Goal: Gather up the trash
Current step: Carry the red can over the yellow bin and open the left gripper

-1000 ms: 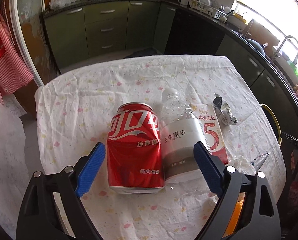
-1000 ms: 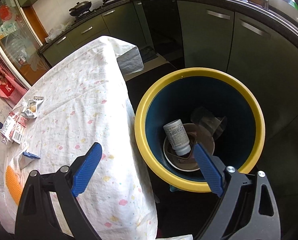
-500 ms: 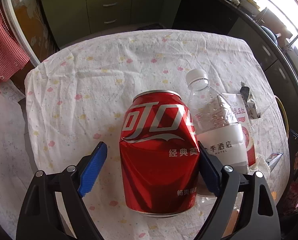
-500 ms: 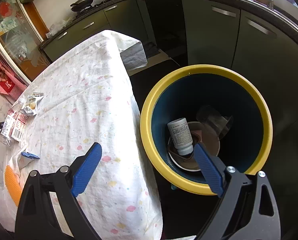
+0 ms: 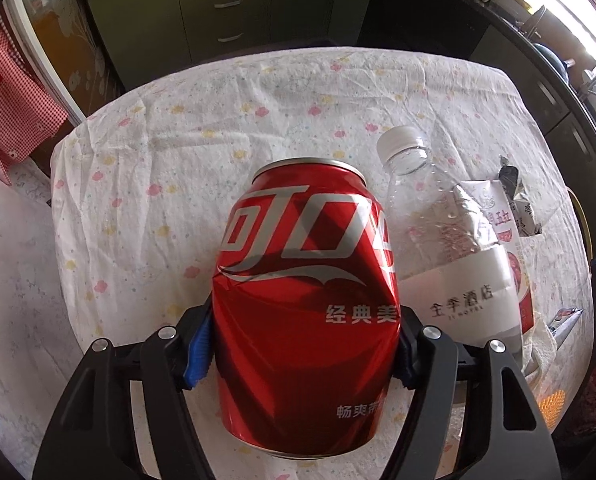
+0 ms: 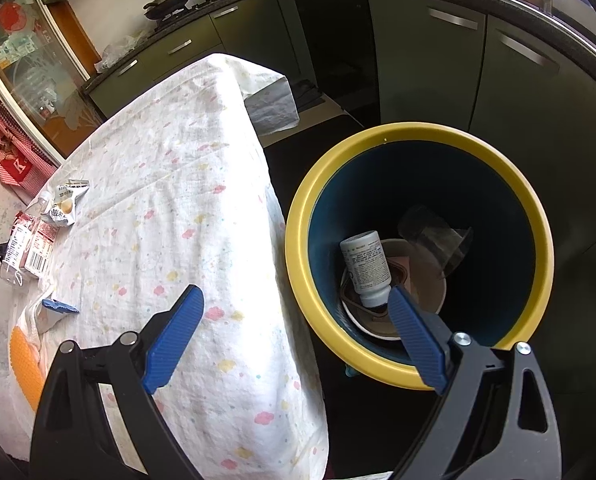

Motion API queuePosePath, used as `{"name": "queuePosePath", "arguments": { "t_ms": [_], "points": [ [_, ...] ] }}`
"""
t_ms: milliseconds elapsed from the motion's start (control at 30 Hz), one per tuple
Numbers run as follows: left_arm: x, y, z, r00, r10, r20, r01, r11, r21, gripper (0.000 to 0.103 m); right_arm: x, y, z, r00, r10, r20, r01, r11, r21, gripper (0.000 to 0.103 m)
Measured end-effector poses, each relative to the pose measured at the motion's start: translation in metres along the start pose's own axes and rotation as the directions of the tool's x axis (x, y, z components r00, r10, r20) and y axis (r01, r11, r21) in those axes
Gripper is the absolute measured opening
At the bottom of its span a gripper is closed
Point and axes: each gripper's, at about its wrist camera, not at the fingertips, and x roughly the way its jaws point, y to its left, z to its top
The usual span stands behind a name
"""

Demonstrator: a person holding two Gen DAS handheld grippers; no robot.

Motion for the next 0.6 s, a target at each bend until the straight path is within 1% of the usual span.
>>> {"name": "queuePosePath", "arguments": {
  "t_ms": [100,167,300,400,467,600],
  "points": [
    [-0.025,0.0,-0.007,0.997,-0.006,0.072,0.006,1.0,0.003,0.068,-0.002,-0.001,0.0,1.0,0.003,0.006,-0.003,1.0,0.001,0.089],
    [-0.043,-0.003,-0.012,0.993,0.002,0.117,-0.003,1.0,0.009,0.068,-0.004,-0.001,-0.001,1.0,0.008,0.012,-0.008,1.0,0.0,0.089],
    [-0.076,-0.007,-0.024,0.987,-0.021,0.159,0.022,1.0,-0.002,0.068,-0.006,0.0,-0.002,1.0,0.019,0.015,-0.019,1.0,-0.005,0.089],
    [-0.1,-0.009,-0.033,0.982,-0.067,0.175,0.071,0.997,-0.015,0.068,-0.008,0.0,-0.003,0.999,0.027,0.018,-0.027,1.0,-0.009,0.089],
    [-0.117,-0.018,-0.037,0.977,-0.096,0.191,0.099,0.995,-0.005,0.068,-0.01,-0.001,-0.004,0.999,0.032,0.025,-0.032,0.999,-0.008,0.089],
    [-0.148,-0.052,-0.041,0.962,-0.155,0.227,0.147,0.988,0.05,0.068,-0.02,-0.007,-0.007,0.998,0.038,0.046,-0.038,0.999,0.0,0.089]
  ]
}}
